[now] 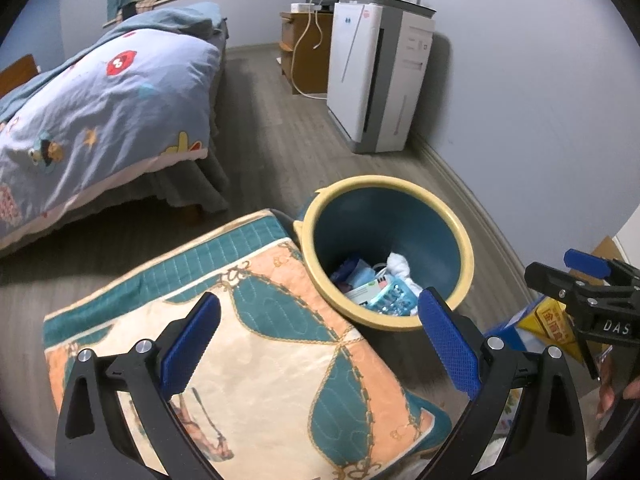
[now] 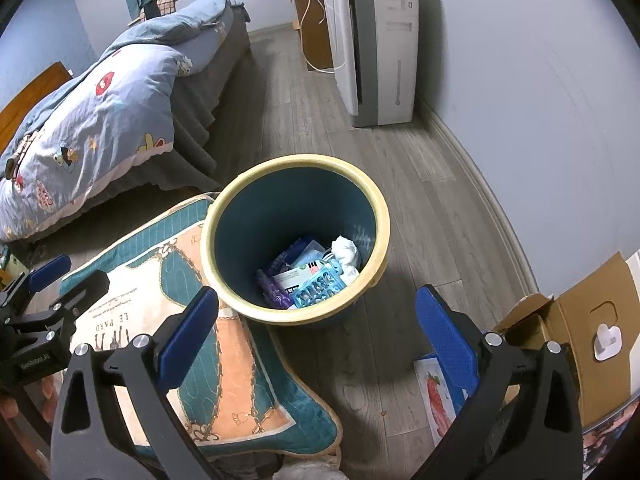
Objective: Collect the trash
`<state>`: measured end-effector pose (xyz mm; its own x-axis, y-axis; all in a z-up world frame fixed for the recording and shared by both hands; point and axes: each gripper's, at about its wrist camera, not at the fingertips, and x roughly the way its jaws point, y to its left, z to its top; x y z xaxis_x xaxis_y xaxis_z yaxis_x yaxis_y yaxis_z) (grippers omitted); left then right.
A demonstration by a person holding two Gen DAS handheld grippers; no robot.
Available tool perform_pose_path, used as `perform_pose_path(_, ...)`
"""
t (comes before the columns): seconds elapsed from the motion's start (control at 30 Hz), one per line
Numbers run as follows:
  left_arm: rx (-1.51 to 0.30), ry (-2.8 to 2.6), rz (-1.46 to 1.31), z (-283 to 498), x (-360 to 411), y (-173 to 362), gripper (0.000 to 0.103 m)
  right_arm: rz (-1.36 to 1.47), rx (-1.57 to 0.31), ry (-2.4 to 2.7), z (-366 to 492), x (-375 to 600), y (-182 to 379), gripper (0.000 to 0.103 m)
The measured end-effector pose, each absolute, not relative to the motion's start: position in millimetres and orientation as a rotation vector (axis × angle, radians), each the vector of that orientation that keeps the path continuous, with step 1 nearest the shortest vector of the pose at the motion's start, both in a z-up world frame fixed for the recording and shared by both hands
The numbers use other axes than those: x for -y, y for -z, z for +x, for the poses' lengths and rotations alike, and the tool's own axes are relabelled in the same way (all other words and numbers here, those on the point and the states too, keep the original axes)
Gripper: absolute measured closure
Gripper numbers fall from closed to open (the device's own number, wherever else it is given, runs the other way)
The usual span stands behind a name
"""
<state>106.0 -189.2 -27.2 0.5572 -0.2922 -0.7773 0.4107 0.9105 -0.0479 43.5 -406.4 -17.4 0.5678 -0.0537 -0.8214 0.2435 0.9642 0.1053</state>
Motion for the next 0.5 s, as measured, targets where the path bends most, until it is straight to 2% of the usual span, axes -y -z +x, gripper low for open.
perform_pose_path(0.5,-0.888,0.411,0.151,104.9,185.6,27.1,0.005,0.207,-0.951,0.177,43.7,403.8,17.9,0.006)
